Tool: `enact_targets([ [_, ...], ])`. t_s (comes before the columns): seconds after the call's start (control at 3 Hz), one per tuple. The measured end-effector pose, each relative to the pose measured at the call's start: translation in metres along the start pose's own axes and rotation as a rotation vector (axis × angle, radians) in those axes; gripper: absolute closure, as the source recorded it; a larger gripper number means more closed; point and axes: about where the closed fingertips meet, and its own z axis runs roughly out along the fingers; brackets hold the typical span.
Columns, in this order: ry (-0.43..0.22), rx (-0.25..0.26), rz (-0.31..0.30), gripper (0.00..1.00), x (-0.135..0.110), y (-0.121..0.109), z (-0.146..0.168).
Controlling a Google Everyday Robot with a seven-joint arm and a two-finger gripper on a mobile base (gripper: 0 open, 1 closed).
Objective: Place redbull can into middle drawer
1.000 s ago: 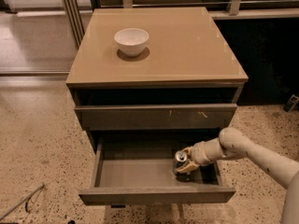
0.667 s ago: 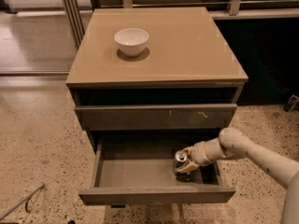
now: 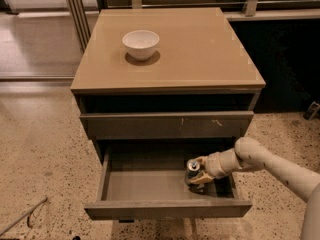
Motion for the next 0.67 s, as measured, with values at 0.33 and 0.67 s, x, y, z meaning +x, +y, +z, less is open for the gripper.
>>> enact_targets([
  [0.33, 0.0, 0.0, 0.0, 0.0, 0.0, 0.0, 0.0001],
  [0.67, 0.0, 0.0, 0.0, 0.0, 0.0, 0.0, 0.0001],
])
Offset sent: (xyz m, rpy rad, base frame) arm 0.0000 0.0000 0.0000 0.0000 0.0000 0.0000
